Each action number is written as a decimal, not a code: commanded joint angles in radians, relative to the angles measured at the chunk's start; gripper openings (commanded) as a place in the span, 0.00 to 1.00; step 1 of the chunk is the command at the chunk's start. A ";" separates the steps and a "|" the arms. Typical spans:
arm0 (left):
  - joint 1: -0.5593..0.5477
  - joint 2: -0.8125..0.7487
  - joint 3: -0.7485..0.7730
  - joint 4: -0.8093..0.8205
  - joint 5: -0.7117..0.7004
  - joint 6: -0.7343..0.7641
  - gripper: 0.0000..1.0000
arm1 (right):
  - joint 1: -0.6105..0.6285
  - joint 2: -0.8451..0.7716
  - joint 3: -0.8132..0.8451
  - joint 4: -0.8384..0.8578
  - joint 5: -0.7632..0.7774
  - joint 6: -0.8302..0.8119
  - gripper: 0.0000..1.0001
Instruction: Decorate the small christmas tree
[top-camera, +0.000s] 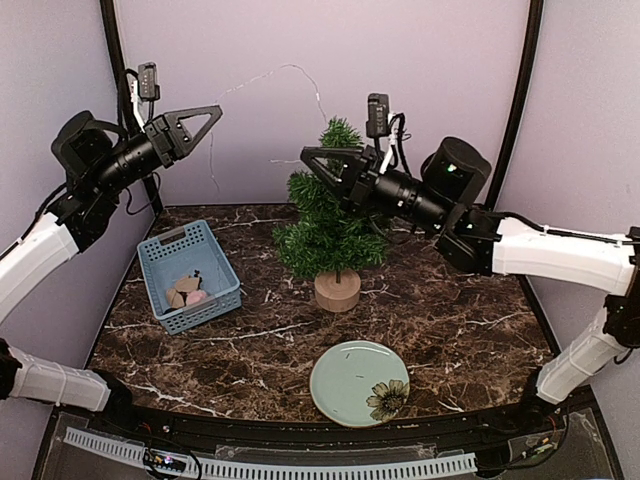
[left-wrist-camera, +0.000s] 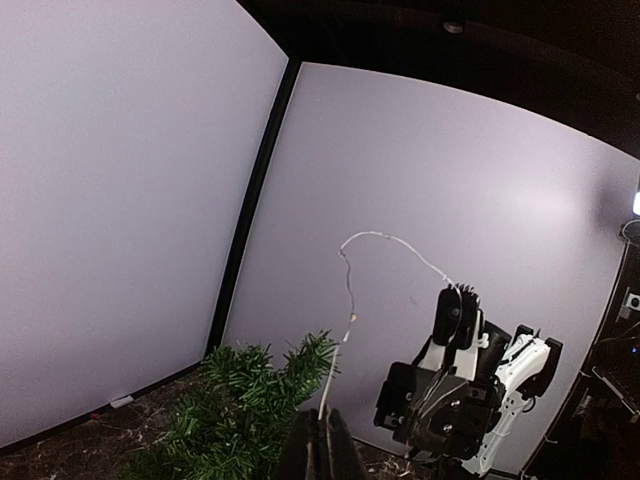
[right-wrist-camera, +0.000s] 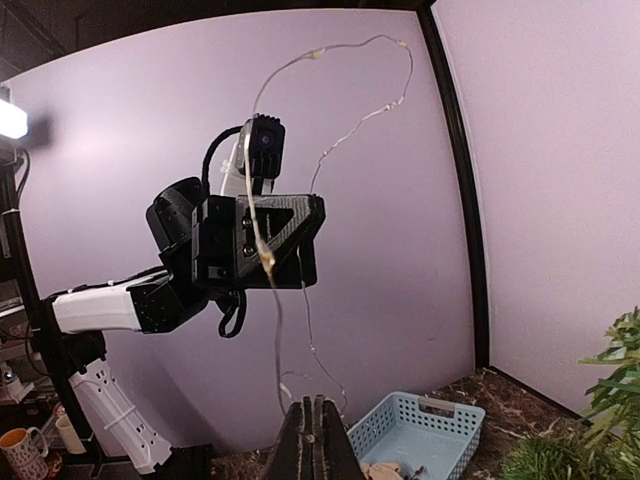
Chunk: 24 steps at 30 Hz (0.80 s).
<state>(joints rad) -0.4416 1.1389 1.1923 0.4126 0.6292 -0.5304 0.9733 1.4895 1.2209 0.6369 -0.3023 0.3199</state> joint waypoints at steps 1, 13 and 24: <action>-0.005 0.046 0.039 -0.016 -0.002 0.044 0.00 | -0.006 -0.103 0.062 -0.189 0.132 -0.089 0.00; -0.035 0.308 0.292 -0.113 -0.008 0.084 0.00 | -0.184 -0.202 0.042 -0.368 0.141 0.066 0.00; -0.047 0.486 0.438 -0.255 -0.096 0.102 0.00 | -0.373 -0.203 -0.054 -0.335 0.015 0.319 0.00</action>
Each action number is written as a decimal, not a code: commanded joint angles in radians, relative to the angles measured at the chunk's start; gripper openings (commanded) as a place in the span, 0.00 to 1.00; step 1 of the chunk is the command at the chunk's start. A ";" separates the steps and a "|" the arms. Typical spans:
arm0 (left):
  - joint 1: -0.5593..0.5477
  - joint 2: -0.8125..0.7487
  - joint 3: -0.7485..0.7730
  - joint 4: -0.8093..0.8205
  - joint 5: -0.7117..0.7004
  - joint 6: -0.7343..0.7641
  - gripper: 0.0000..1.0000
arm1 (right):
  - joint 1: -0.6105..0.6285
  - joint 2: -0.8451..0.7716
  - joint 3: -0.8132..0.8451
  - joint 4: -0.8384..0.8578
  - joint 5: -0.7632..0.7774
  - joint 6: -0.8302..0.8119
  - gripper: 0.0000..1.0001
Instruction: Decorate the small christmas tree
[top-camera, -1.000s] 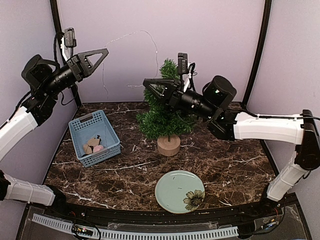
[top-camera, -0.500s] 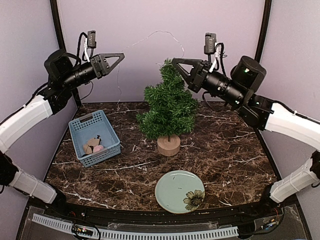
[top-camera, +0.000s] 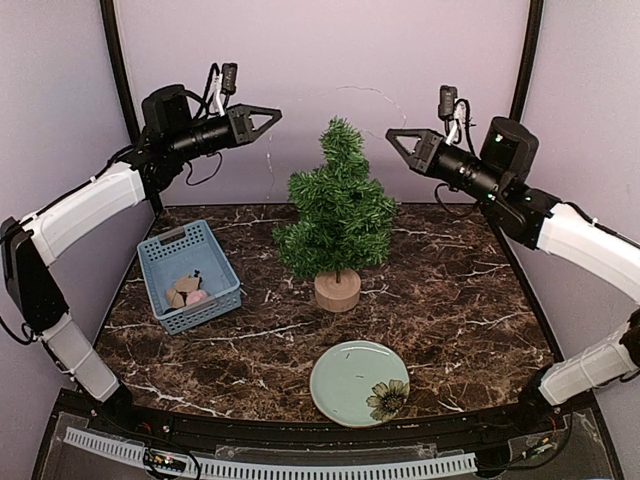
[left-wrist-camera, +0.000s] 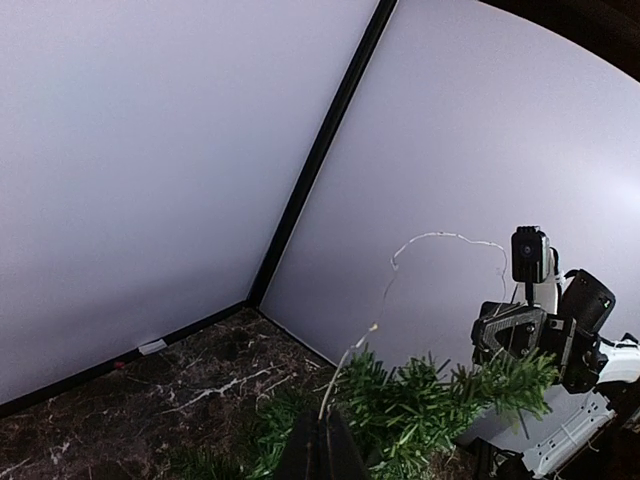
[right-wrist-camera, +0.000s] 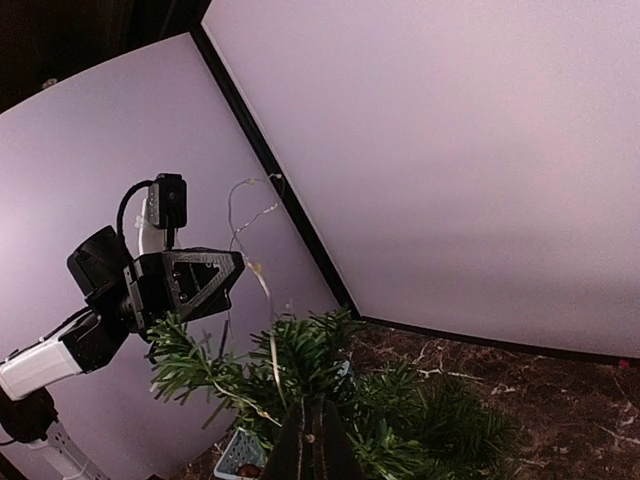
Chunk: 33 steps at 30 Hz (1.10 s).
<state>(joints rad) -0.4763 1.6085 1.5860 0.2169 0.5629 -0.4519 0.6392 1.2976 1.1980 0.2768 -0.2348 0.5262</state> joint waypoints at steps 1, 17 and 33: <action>-0.014 0.026 0.047 -0.066 -0.034 0.027 0.00 | -0.050 -0.009 -0.041 0.025 -0.061 0.129 0.00; -0.041 0.062 0.039 -0.175 -0.059 0.097 0.00 | -0.081 0.022 -0.145 0.135 -0.256 0.298 0.00; -0.058 0.045 0.003 -0.202 -0.087 0.121 0.00 | -0.050 0.103 -0.227 0.515 -0.367 0.731 0.00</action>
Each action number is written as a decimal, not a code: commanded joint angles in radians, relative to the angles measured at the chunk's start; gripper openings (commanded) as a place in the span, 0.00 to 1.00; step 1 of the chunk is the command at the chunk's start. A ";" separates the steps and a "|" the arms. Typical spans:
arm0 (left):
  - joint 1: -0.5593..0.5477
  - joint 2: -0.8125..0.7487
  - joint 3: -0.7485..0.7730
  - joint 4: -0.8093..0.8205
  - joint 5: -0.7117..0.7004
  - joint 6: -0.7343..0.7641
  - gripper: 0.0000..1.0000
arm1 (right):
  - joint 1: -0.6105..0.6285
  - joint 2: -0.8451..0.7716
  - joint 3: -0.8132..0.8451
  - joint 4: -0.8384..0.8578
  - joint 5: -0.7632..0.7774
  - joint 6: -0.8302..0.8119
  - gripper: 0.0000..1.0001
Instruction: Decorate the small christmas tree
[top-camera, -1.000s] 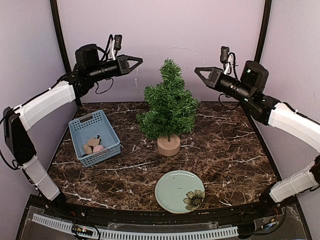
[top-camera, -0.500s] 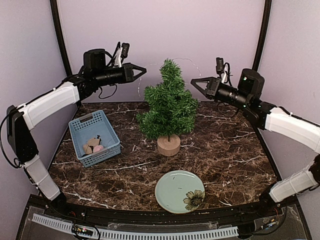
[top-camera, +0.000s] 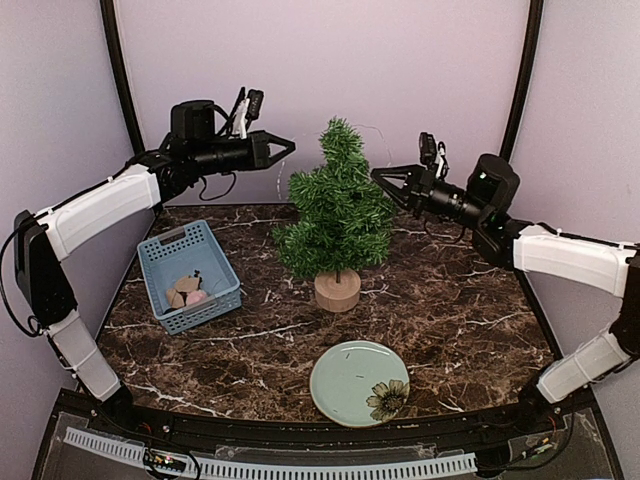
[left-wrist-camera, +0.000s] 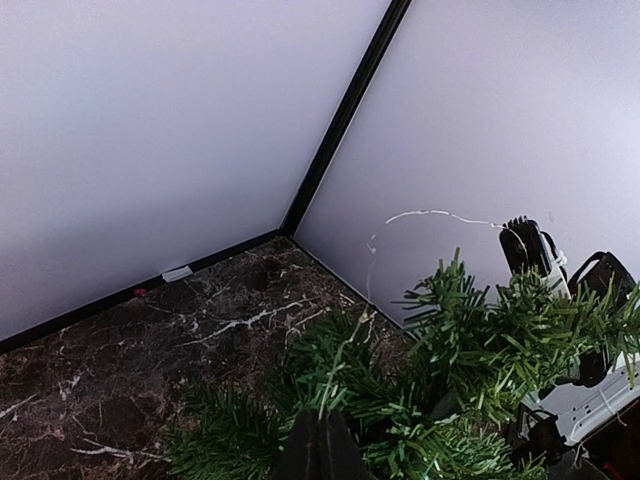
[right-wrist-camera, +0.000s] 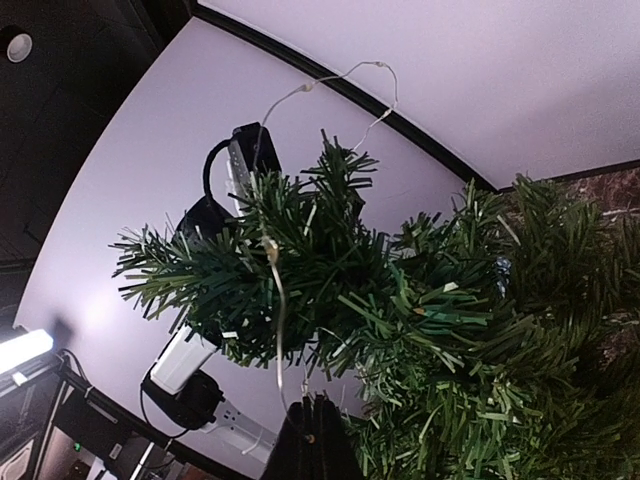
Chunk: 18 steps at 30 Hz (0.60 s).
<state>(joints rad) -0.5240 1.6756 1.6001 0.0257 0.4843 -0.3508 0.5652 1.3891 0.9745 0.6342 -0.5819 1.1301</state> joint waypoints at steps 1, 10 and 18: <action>-0.012 -0.022 -0.011 -0.012 -0.009 0.021 0.00 | 0.034 0.014 0.002 0.153 -0.014 0.128 0.00; -0.023 -0.022 -0.011 -0.017 -0.010 0.035 0.00 | 0.102 0.065 0.038 0.107 0.050 0.098 0.00; -0.026 -0.028 -0.020 -0.021 -0.024 0.050 0.00 | 0.105 0.083 0.020 0.143 0.074 0.092 0.00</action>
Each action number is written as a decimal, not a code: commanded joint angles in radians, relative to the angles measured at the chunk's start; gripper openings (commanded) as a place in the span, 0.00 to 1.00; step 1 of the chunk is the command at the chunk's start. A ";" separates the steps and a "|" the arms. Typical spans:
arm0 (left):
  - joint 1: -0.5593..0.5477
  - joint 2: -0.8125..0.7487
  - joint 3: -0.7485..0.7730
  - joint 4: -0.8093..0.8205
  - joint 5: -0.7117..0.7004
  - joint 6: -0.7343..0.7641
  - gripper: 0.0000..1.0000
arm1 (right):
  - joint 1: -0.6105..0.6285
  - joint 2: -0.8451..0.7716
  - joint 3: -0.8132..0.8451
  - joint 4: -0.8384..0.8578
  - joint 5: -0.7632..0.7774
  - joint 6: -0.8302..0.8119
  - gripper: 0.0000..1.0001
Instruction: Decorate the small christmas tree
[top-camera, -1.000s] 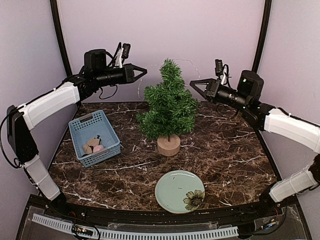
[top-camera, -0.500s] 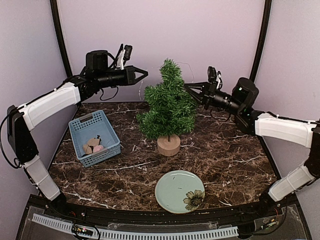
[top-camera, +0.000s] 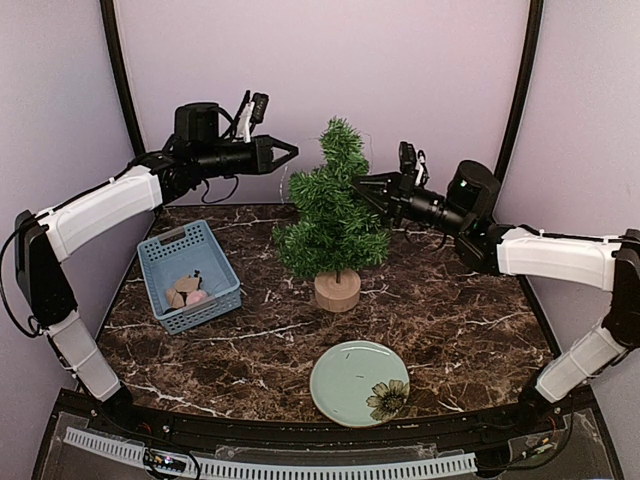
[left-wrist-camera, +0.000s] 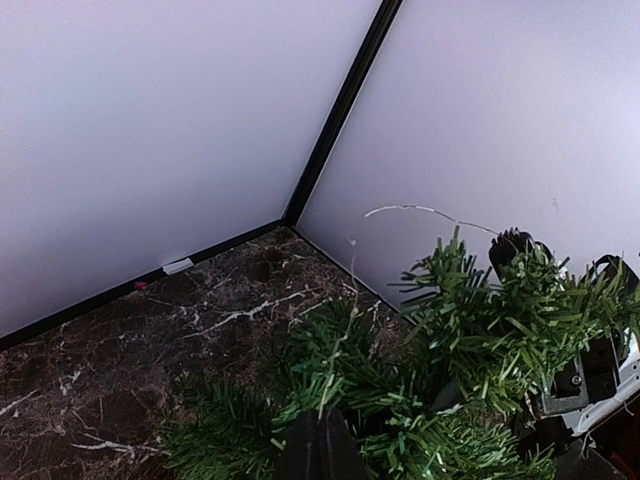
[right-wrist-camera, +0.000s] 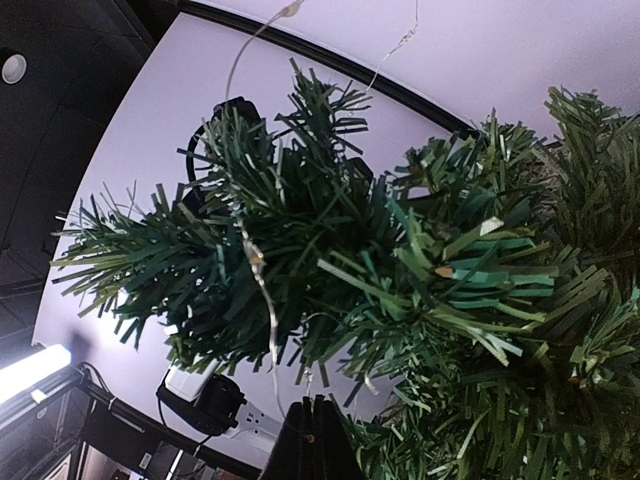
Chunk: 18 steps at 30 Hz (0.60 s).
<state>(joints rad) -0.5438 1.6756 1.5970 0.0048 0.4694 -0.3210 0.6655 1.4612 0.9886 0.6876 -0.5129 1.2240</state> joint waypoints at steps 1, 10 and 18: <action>-0.007 -0.028 -0.016 0.000 -0.014 0.024 0.00 | 0.006 0.014 0.002 0.142 -0.014 0.015 0.00; -0.007 -0.029 -0.012 0.000 -0.034 0.034 0.00 | 0.005 -0.067 -0.002 -0.022 -0.053 -0.069 0.00; -0.008 -0.027 -0.013 0.001 -0.023 0.040 0.00 | -0.022 -0.165 -0.069 -0.140 -0.029 -0.095 0.00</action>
<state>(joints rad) -0.5438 1.6756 1.5879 -0.0017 0.4404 -0.2981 0.6632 1.3491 0.9543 0.5915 -0.5491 1.1511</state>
